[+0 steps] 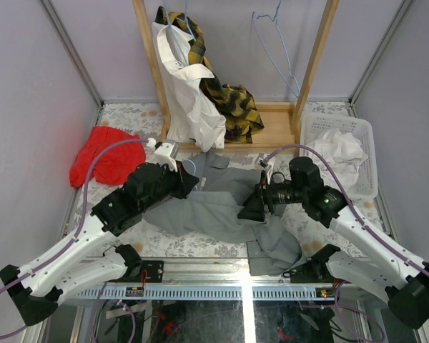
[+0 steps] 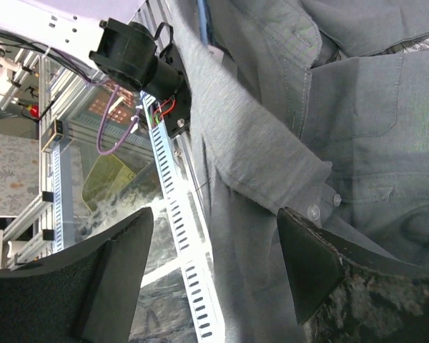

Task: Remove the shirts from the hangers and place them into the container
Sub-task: Remove the shirt from the hanger.

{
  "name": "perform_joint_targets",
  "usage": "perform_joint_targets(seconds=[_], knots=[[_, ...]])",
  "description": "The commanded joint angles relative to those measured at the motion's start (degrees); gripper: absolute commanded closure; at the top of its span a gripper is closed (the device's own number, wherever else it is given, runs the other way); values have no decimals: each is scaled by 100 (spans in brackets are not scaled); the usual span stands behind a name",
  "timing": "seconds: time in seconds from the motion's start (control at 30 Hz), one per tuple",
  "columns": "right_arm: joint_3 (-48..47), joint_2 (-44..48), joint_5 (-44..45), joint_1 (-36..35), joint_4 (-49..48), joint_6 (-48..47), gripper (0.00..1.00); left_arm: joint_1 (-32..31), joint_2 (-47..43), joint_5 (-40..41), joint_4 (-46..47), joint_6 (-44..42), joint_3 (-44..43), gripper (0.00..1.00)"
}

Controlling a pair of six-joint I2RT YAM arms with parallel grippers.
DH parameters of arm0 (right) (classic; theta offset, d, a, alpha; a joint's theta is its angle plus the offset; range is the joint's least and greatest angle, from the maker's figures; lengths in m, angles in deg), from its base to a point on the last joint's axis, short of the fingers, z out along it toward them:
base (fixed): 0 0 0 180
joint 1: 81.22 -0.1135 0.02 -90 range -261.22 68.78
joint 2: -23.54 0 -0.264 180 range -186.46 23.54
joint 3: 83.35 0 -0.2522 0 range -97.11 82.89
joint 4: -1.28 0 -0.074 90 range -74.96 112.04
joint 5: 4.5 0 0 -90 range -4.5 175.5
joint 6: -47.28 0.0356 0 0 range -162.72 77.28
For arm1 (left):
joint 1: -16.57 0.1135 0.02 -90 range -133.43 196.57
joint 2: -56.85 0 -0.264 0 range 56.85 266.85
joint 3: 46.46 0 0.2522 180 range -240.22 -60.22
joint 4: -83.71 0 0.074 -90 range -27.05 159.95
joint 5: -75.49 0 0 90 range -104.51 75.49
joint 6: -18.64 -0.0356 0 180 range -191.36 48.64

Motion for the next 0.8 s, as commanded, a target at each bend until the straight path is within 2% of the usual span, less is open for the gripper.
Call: perform_joint_targets(seconds=[0.0, 0.03, 0.07, 0.13, 0.23, 0.27, 0.37, 0.57, 0.77], knots=[[-291, -372, 44, -46, -514, 460, 23, 23, -68, -151, -223, -472, -203, 100], [-300, -529, -57, -46, -617, 556, 26, 19, -64, -194, -283, -479, -242, 100], [-336, -726, -130, -46, -662, 611, 34, 23, -68, -185, -298, -456, -254, 100], [-477, -981, -167, -54, -694, 673, 57, 17, -96, -53, -315, -414, -256, 100], [-397, -1061, -139, -55, -1136, 971, 86, 18, -185, 328, -422, -396, -255, 100], [-360, -1039, -126, -55, -1259, 1009, 93, 20, -216, 437, -470, -407, -263, 100], [-256, -781, 270, -55, -1282, 966, 100, 23, -300, 842, -641, -411, -280, 100], [111, 9, 807, -51, -1410, 841, 100, 19, -424, 1981, -1129, -317, -226, 100], [417, 617, 1251, -55, -1514, 796, 100, 23, -482, 2572, -1452, -226, -174, 100]])
